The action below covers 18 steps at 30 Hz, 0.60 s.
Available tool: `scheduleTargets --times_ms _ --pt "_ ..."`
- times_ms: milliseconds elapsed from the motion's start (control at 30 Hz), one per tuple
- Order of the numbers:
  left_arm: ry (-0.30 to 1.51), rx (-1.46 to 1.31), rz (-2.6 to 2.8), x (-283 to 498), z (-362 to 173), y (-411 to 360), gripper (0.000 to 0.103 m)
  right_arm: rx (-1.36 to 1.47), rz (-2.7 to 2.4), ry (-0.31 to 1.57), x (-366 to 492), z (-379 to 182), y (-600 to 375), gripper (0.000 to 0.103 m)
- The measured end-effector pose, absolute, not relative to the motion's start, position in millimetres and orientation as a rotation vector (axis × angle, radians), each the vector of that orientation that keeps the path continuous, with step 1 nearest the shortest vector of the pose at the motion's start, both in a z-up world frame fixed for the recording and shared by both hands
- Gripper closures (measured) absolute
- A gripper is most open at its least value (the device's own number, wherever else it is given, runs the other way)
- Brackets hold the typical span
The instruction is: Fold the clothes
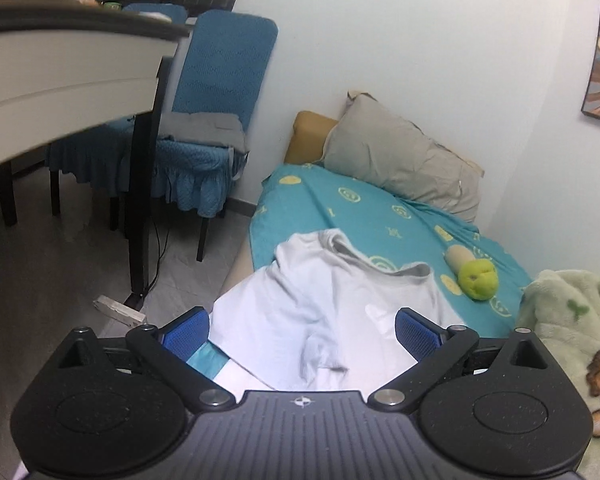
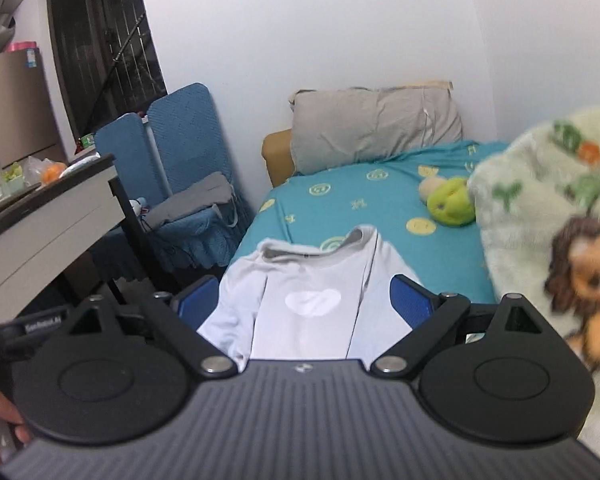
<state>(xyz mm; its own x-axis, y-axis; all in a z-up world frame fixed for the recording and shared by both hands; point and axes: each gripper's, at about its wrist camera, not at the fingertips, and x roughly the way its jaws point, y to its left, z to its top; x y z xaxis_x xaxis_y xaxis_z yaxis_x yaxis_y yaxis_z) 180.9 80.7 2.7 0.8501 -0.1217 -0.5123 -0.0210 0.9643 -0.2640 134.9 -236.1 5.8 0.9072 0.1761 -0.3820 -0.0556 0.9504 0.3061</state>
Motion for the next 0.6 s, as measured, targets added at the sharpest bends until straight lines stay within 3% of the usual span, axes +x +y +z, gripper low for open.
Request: scheduleTargets --times_ms 167,333,500,600 --pt "0.593 -0.410 -0.017 216.7 -43.4 105.6 0.006 0.310 0.130 0.405 142.2 -23.9 -238.4 0.009" --pt "0.696 -0.438 0.040 265.2 -90.4 121.7 0.017 0.352 0.115 0.436 156.7 -44.8 -244.5 0.009" --pt "0.702 -0.591 0.104 308.1 -125.7 144.5 0.019 0.395 0.100 0.473 172.2 -66.2 -252.0 0.009" --pt "0.715 -0.677 0.101 331.0 -146.8 147.7 0.028 0.424 0.078 0.486 182.1 -76.2 -261.3 0.009"
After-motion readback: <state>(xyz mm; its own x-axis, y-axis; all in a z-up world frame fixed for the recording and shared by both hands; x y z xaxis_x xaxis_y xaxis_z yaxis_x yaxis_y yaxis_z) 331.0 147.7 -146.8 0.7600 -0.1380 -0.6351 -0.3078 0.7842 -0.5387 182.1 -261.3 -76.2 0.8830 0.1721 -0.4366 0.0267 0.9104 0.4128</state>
